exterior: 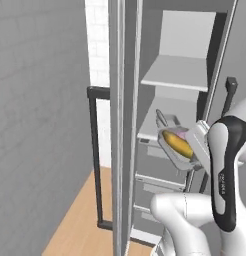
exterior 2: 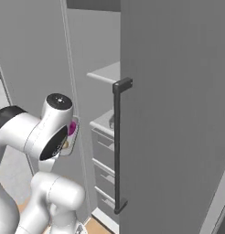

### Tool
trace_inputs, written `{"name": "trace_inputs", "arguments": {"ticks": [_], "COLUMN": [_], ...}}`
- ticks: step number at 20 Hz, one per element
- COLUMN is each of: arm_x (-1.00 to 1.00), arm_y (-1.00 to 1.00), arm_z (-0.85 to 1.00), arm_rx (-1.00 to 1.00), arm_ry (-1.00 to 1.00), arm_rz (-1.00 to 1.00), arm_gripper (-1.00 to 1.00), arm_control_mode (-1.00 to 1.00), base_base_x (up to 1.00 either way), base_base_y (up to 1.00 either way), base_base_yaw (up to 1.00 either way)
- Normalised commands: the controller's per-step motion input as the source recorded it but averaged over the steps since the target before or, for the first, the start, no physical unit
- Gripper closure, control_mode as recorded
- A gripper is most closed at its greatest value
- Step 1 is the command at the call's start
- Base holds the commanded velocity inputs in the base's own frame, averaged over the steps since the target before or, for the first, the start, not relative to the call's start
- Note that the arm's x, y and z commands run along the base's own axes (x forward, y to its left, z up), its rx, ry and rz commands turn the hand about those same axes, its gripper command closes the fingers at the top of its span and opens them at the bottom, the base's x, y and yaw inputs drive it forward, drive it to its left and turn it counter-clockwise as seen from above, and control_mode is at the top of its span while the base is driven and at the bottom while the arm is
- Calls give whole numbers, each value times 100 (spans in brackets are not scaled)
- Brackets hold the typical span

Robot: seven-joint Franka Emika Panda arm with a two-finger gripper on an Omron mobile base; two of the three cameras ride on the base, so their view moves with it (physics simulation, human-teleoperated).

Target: Take the meat container that has the fish and place it on the second highest rack of the freezer. Then take the vegetable container that has the onion and cucumber and place it on the highest rack of the freezer.

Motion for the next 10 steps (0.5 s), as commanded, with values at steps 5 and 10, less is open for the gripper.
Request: {"name": "trace_inputs", "arguments": {"ticks": [5, 10], "arm_x": [0, 0], "arm_y": [0, 0], "arm_z": [0, 0], "arm_rx": [0, 0], "arm_ry": [0, 0], "arm_rz": [0, 0], "arm_gripper": [100, 100], "arm_control_mode": [100, 100], "base_base_x": [20, 0], "base_base_y": [7, 3], "base_base_yaw": [-22, -22]}}
